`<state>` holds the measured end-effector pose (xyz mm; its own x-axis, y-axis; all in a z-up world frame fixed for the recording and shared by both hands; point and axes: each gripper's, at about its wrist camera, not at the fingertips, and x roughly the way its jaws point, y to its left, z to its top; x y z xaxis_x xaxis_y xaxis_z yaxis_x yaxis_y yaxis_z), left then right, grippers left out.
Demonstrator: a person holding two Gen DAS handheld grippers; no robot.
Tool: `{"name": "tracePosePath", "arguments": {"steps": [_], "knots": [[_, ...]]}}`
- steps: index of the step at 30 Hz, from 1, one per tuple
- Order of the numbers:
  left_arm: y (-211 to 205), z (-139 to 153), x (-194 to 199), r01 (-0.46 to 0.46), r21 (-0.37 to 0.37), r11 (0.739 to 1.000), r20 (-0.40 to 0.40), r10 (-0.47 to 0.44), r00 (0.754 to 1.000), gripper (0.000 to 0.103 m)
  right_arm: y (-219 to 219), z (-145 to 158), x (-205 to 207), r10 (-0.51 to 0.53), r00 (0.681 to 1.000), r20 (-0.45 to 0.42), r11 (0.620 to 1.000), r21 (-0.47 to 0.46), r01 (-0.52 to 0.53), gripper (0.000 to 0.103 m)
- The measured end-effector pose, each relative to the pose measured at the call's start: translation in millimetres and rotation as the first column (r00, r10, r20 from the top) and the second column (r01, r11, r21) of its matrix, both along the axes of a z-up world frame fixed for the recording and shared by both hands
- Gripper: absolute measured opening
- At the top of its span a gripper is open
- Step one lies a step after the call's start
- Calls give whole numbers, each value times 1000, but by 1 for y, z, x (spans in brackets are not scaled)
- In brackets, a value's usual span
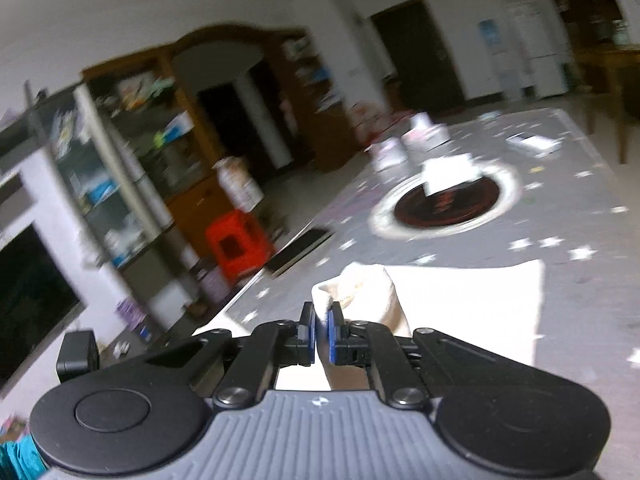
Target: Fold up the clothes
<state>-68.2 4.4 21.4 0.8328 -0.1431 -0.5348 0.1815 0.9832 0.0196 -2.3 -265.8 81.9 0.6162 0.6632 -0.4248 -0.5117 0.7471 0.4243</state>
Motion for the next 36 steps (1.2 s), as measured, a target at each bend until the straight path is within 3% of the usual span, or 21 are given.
{"name": "tracePosePath", "arguments": {"steps": [6, 11, 13, 16, 22, 28, 30, 32, 36], "knots": [[22, -3, -7, -51, -17, 999, -4, 51, 999, 98, 59, -23, 2, 135, 989, -58, 989, -58, -139, 5], [27, -3, -9, -62, -25, 998, 0, 62, 998, 98, 81, -38, 3, 189, 977, -100, 978, -66, -196, 5], [27, -2, -9, -66, -29, 997, 2, 66, 998, 98, 86, -42, 3, 204, 973, -110, 975, -69, -212, 10], [26, -1, -9, -65, -33, 997, 6, 66, 998, 98, 83, -43, 3, 217, 970, -107, 973, -59, -224, 20], [19, 3, -8, -37, -41, 998, 9, 37, 999, 97, 50, -32, -4, 155, 985, -73, 982, -93, -162, 26], [-2, 2, -2, 68, -48, 997, 5, -68, 998, 82, -3, -43, -21, 29, 995, -92, 976, -214, -48, 26], [-11, -1, 3, 99, -46, 994, -4, -99, 995, 73, -19, -51, -34, -7, 996, -87, 961, -276, -17, 26], [-18, -5, 9, 125, -45, 991, -19, -126, 992, 56, -26, -58, -43, -26, 997, -78, 944, -331, -1, 26], [-31, -12, 16, 156, -13, 988, -29, -156, 987, 46, -35, -65, -50, -59, 997, -58, 931, -363, 34, 26]]}}
